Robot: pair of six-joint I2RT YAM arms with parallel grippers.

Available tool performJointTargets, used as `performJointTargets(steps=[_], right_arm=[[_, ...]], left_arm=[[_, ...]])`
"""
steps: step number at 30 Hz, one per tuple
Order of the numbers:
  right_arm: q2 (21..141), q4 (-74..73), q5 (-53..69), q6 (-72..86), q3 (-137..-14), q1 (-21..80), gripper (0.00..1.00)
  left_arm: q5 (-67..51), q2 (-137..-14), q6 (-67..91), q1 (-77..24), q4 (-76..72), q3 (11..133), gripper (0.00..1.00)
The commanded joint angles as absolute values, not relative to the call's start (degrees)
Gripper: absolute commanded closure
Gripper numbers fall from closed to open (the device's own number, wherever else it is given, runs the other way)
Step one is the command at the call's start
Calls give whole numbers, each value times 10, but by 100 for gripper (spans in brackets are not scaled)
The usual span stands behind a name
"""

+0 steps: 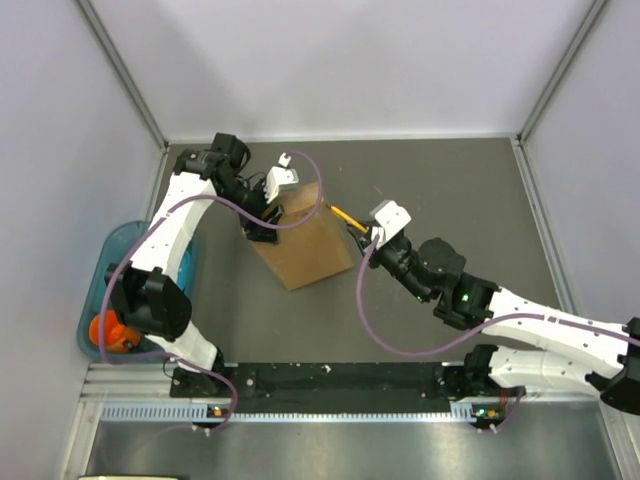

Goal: Unpack the express box
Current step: Cut the express box at the center of the board.

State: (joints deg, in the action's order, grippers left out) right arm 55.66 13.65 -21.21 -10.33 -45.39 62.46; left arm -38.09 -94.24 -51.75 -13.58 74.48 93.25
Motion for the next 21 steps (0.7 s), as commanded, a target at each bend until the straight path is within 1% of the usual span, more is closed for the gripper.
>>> performJointTargets(steps=[1,21], right_arm=[[563,150,-207,-103,-459,622,100],[551,148,-224,-120,-460,622,100]], left_arm=[[-338,-1011,-532,-154,881,860,100],[-336,-1009,-533,-160,881,854,100]])
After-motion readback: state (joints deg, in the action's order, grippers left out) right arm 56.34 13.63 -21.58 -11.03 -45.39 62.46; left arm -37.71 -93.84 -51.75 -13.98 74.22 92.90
